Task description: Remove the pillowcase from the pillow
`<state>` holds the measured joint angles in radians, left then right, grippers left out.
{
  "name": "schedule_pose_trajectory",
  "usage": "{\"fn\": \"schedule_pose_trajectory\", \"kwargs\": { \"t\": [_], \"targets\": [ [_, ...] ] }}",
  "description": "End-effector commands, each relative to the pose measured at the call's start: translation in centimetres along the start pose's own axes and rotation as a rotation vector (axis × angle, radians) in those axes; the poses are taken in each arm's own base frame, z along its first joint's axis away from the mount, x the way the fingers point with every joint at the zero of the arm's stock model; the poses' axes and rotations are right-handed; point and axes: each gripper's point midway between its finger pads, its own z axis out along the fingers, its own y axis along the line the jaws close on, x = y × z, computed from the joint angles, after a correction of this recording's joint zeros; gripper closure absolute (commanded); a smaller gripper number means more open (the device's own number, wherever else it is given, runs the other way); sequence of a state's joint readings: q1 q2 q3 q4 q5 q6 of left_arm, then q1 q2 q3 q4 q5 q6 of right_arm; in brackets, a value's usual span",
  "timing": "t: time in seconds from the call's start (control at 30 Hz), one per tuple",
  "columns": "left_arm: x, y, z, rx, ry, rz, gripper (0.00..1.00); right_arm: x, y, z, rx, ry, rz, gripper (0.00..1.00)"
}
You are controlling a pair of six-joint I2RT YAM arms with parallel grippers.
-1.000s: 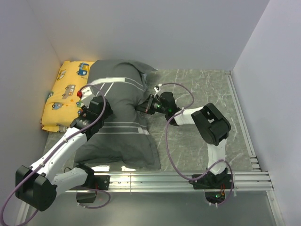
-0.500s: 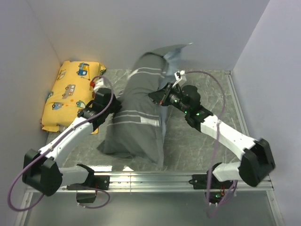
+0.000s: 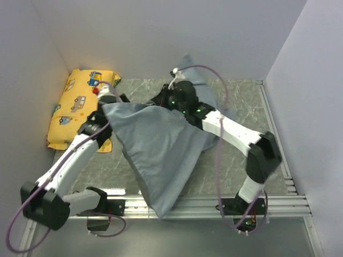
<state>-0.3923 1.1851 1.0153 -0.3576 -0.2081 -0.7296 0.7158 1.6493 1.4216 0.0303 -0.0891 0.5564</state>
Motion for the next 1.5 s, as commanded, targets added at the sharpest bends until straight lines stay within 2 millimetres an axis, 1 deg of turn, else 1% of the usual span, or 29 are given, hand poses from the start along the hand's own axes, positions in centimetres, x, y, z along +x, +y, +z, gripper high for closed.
{"fn": "schedule_pose_trajectory", "kwargs": {
  "t": [0.0, 0.03, 0.07, 0.1, 0.2, 0.33, 0.4, 0.47, 0.57, 0.63, 0.67, 0.7, 0.77, 0.83, 0.9, 0.93, 1.0, 1.07, 1.1, 1.13, 1.2, 1.23, 1.27, 1.3, 1.33, 1.37, 1.4, 1.43, 1.47],
  "targets": [
    [-7.2, 0.0, -5.3, 0.024, -0.214, -0.061, 0.16, 0.3, -4.0, 4.5, 0.089, -0.053, 0.019, 1.0],
    [-7.9, 0.7, -5.8, 0.006, -0.241, -0.067, 0.13, 1.1, -4.8, 4.9, 0.11, -0.044, 0.024, 1.0],
    [-8.8, 1.1, -6.7, 0.004, -0.272, -0.071, 0.12, 2.1, -6.5, 5.7, 0.154, -0.033, 0.032, 1.0],
    [-9.4, 2.1, -7.0, -0.026, -0.286, -0.073, 0.11, 2.4, -6.9, 6.1, 0.158, -0.037, 0.048, 1.0],
    [-10.4, 2.6, -8.0, -0.04, -0.314, -0.074, 0.11, 4.0, -9.1, 7.1, 0.191, -0.011, 0.077, 1.0],
    [-10.5, 1.3, -9.0, 0.033, -0.309, -0.044, 0.1, 3.5, -9.3, 7.5, 0.17, -0.003, 0.085, 1.0],
    [-9.2, 0.0, -8.7, 0.108, -0.236, -0.02, 0.1, 2.8, -9.0, 7.3, 0.172, -0.001, 0.062, 1.0],
    [-7.6, -0.7, -8.0, 0.144, -0.163, -0.008, 0.12, 1.2, -8.2, 7.1, 0.17, -0.024, 0.04, 1.0],
    [-4.5, -2.9, -8.3, 0.182, -0.096, 0.037, 0.12, -0.6, -8.4, 6.8, 0.204, -0.054, 0.013, 1.0],
    [-4.5, -2.8, -8.8, 0.12, -0.134, 0.055, 0.09, -1.4, -8.8, 6.9, 0.224, -0.056, 0.01, 1.0],
    [-3.9, -3.4, -9.5, 0.124, -0.12, 0.073, 0.09, -1.4, -9.5, 7.1, 0.237, -0.049, 0.011, 1.0],
    [-4.3, -3.2, -9.7, 0.095, -0.148, 0.071, 0.09, -1.3, -9.7, 7.2, 0.241, -0.046, 0.016, 1.0],
    [-4.0, -3.3, -10.3, 0.089, -0.154, 0.086, 0.08, -1.8, -10.2, 7.5, 0.246, -0.052, 0.018, 1.0],
    [-3.6, -2.8, -10.1, 0.056, -0.153, 0.101, 0.08, -2.3, -10.4, 7.7, 0.256, -0.067, 0.013, 1.0],
    [-2.7, -2.8, -9.8, 0.043, -0.132, 0.126, 0.07, -2.0, -11.2, 7.8, 0.283, -0.052, 0.004, 1.0],
    [-2.2, -2.9, -9.5, 0.042, -0.122, 0.137, 0.07, -2.6, -11.2, 7.9, 0.283, -0.06, 0.0, 1.0],
    [-1.2, -3.3, -9.0, 0.047, -0.096, 0.155, 0.07, -2.6, -12.2, 8.1, 0.306, -0.049, -0.001, 1.0],
    [0.5, -4.0, -8.1, 0.07, -0.055, 0.172, 0.06, -3.0, -12.4, 8.0, 0.31, -0.053, -0.008, 1.0],
    [1.1, -4.2, -7.8, 0.076, -0.04, 0.178, 0.06, -3.2, -12.4, 7.9, 0.312, -0.059, -0.012, 0.97],
    [1.9, -4.5, -7.1, 0.087, -0.026, 0.182, 0.02, -3.3, -12.5, 7.8, 0.316, -0.06, -0.018, 0.94],
    [3.5, -4.4, -5.6, 0.08, 0.005, 0.198, 0.01, -3.7, -12.4, 7.4, 0.323, -0.058, -0.037, 0.88],
    [5.2, -3.8, -4.2, 0.054, 0.042, 0.22, 0.01, -4.0, -12.4, 7.2, 0.326, -0.064, -0.044, 0.86],
    [5.4, -3.7, -3.4, 0.043, 0.039, 0.216, 0.01, -4.6, -12.0, 6.7, 0.325, -0.071, -0.059, 0.83],
    [5.8, -3.3, -2.7, 0.017, 0.04, 0.222, 0.01, -4.8, -11.9, 6.3, 0.328, -0.072, -0.065, 0.76],
    [6.7, -2.6, -1.3, -0.02, 0.066, 0.236, 0.04, -5.2, -12.1, 6.0, 0.335, -0.074, -0.074, 0.72],
    [6.4, -1.8, -0.4, -0.052, 0.066, 0.229, 0.09, -5.9, -11.8, 5.1, 0.341, -0.076, -0.09, 0.64],
    [6.7, -1.5, 0.2, -0.059, 0.088, 0.223, 0.26, -6.4, -12.0, 4.5, 0.359, -0.084, -0.097, 0.59],
    [7.0, -0.7, 1.1, -0.079, 0.105, 0.216, 0.38, -7.5, -11.6, 3.3, 0.359, -0.102, -0.103, 0.54],
    [5.7, 0.5, 2.0, -0.103, 0.086, 0.183, 0.51, -8.4, -12.6, 2.2, 0.384, -0.111, -0.102, 0.45]
  ]
}}
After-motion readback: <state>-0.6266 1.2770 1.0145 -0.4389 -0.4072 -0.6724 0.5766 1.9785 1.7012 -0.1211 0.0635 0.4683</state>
